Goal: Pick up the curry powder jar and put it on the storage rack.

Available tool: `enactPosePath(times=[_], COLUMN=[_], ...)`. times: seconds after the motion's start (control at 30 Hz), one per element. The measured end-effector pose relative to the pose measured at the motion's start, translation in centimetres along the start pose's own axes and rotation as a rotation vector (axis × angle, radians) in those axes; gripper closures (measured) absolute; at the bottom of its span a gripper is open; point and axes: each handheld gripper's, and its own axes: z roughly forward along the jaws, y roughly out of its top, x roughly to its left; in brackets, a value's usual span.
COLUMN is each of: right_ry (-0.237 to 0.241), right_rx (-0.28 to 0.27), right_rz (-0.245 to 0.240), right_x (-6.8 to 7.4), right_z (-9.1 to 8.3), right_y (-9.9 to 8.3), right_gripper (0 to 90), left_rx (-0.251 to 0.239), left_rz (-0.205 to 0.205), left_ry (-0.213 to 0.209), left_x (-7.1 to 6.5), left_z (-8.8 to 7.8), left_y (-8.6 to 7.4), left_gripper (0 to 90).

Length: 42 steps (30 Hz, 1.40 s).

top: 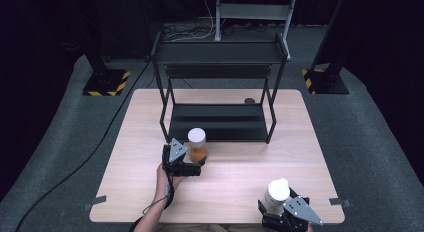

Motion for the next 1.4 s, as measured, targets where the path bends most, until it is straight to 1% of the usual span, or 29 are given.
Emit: enactPosePath(times=[0.07,0.13,0.2,0.3,0.37,0.43,0.53,0.63,0.73,0.77,0.87,1.03,1.17,1.3,1.33,1.37,1.4], right_ry=[0.005,0.013,0.016,0.019,0.024,0.026,0.023,0.016,0.011,-0.004,-0.01,-0.012,-0.012,-0.014,-0.016,-0.016,-0.015], right_rx=[-0.016,-0.016,-0.015,-0.014,-0.013,-0.012,-0.013,-0.002,-0.002,-0.004,0.0,0.0,0.002,0.002,0.0,0.001,0.001], right_rz=[0.014,0.016,0.01,0.01,0.015,0.014,0.011,0.005,0.004,0.003,0.012,0.022,0.019,0.019,0.02,0.022,0.022], right_x=[-0.2,-0.3,-0.2,-0.1,-0.2,0.0,0.2,0.4,0.4,0.5,0.2,0.0,0.0,0.0,0.0,-0.1,-0.1], right_z=[-0.2,-0.2,-0.1,0.0,0.0,0.1,0.2,0.3,0.2,0.1,0.1,0.0,0.0,-0.1,-0.1,-0.1,0.0], right_y=[-0.2,-0.2,-0.1,-0.1,-0.1,0.0,0.0,0.2,0.2,0.2,0.1,0.0,0.0,0.0,0.0,0.0,0.0], right_gripper=[0.0,0.0,0.0,0.0,0.0,0.0,0.0,0.0,0.0,0.0,0.0,0.0,0.0,0.0,0.0,0.0,0.0], left_rx=[0.003,0.005,-0.005,-0.007,-0.009,-0.006,-0.011,-0.004,-0.014,-0.017,-0.025,-0.027,-0.032,-0.018,-0.012,-0.002,0.01], left_rz=[0.01,0.012,0.001,-0.007,-0.014,-0.014,-0.024,-0.035,-0.043,-0.041,-0.029,-0.028,-0.026,-0.023,-0.025,-0.023,-0.023], left_ry=[0.01,0.018,0.03,0.043,0.044,0.049,0.052,0.047,0.048,0.048,0.047,0.046,0.046,0.041,0.049,0.043,0.038], left_x=[-0.2,-0.4,-0.5,-0.3,-0.1,0.2,0.6,0.9,1.0,1.0,1.0,0.9,0.7,0.6,0.5,0.6,0.7], left_z=[0.3,0.6,0.8,1.2,1.5,1.7,2.1,2.6,2.9,3.0,3.3,3.6,3.7,4.2,4.2,4.3,4.2], left_y=[0.3,0.5,0.5,0.6,0.8,0.9,0.9,0.9,0.8,0.8,1.0,1.1,1.1,1.1,1.2,1.4,1.6], left_gripper=[0.0,0.0,0.0,0.0,0.0,0.0,0.0,0.0,0.0,0.0,0.0,0.0,0.0,0.0,1.1,11.5,23.7])
